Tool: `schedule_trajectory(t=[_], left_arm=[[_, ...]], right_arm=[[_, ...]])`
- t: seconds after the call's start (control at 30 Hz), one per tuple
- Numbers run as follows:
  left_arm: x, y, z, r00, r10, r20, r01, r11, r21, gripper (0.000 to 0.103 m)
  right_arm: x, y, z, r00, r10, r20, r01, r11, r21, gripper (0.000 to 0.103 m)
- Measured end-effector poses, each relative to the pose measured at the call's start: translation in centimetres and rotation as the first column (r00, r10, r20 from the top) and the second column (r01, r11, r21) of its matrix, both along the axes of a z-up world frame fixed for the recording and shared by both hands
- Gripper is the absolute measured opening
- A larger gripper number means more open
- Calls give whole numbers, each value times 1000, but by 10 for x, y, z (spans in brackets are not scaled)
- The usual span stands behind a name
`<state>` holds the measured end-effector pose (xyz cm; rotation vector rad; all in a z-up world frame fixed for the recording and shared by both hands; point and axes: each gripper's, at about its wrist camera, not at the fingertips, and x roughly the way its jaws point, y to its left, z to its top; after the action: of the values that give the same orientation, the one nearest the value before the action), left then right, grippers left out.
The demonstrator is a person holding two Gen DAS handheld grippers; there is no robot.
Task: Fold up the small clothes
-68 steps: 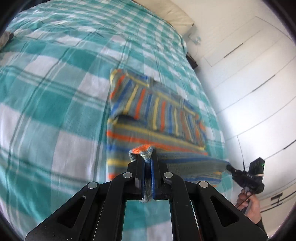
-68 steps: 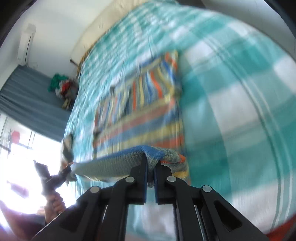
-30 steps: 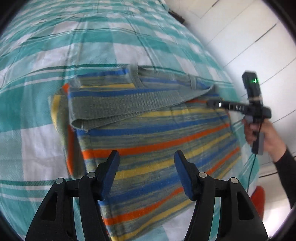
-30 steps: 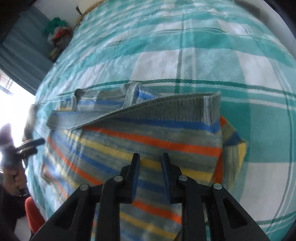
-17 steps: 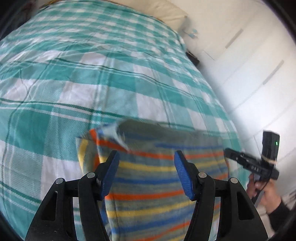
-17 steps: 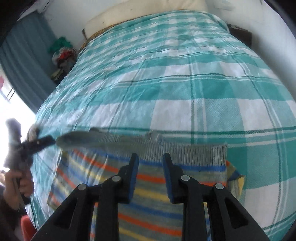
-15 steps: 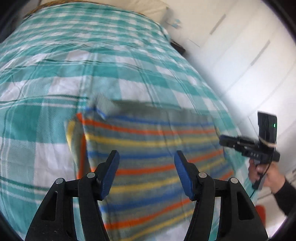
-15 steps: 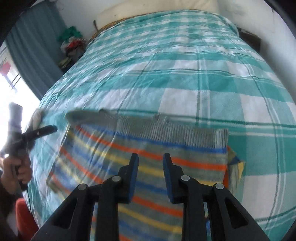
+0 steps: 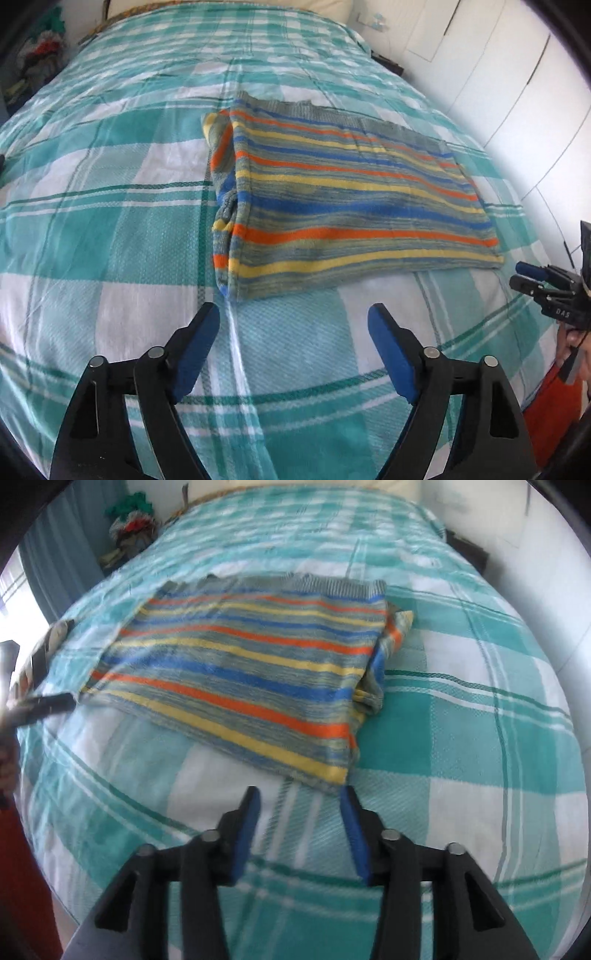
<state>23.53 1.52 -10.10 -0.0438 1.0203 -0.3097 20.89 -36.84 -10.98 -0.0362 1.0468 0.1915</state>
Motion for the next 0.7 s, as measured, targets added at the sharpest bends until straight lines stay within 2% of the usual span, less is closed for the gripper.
schedule_trajectory(t=[0.17, 0.27, 0.33, 0.43, 0.57, 0.7], left_arm=[[-22, -21, -18, 1000, 10, 8, -11, 998, 62, 85], [-27, -26, -47, 999, 28, -28, -24, 990, 139, 92], [-36, -26, -52, 999, 35, 39, -40, 989, 142, 97], [-43, -27, -56, 996, 36, 82, -49, 985, 165, 97], [-45, -26, -57, 994, 34, 108, -53, 984, 172, 98], [-51, -27, -56, 991, 33, 127, -55, 984, 170, 98]], right_arm=[[-25, 28, 0, 998, -38, 46, 38, 999, -13, 54], [-32, 37, -17, 998, -57, 18, 57, 998, -10, 54], [-36, 38, -32, 997, -75, -18, 74, 997, -18, 55], [-48, 42, -34, 997, -70, 42, 72, 997, -32, 58], [-50, 36, -38, 995, -82, 54, 82, 997, 15, 59], [-52, 36, -38, 996, -79, 48, 78, 997, 20, 60]])
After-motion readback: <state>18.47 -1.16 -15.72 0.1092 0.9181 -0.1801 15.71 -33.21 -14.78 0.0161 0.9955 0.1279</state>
